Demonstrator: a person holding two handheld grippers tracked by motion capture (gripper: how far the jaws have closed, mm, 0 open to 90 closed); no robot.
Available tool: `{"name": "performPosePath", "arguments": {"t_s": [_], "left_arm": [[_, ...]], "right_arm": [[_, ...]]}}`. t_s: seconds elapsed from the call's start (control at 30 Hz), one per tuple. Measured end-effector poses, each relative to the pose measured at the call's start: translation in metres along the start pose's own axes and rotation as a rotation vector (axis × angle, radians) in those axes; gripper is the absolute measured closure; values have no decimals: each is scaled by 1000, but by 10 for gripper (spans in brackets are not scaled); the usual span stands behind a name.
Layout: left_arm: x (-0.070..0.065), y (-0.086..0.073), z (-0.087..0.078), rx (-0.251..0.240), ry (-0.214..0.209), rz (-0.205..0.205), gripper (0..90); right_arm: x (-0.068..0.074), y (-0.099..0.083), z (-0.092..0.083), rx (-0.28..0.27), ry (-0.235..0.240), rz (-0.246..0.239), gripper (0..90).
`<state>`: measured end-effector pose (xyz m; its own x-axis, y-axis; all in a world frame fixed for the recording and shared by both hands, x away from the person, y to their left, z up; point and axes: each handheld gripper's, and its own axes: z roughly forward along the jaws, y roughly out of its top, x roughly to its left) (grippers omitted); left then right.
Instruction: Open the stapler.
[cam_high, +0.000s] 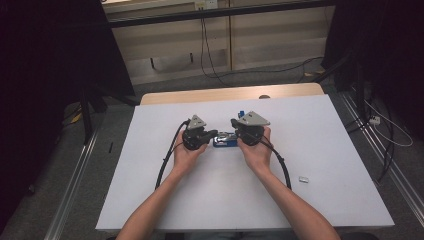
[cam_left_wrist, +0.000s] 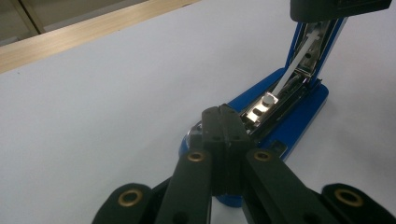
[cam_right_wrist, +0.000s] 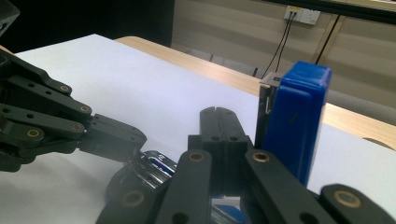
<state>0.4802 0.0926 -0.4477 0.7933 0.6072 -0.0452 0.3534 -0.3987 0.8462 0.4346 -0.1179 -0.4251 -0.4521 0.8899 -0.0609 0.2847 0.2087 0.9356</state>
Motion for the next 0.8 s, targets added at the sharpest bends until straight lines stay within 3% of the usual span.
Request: {"name": "performPosePath", "arguments": {"t_s": [0.13,0.8], "left_arm": [[0,0,0,1,2,7,900],[-1,0,0,2,1,2,900]], "right_arm": [[-5,-1,-3,-12,-10,38,900],[-13,-5,-12,-11,-7,41,900]]}}
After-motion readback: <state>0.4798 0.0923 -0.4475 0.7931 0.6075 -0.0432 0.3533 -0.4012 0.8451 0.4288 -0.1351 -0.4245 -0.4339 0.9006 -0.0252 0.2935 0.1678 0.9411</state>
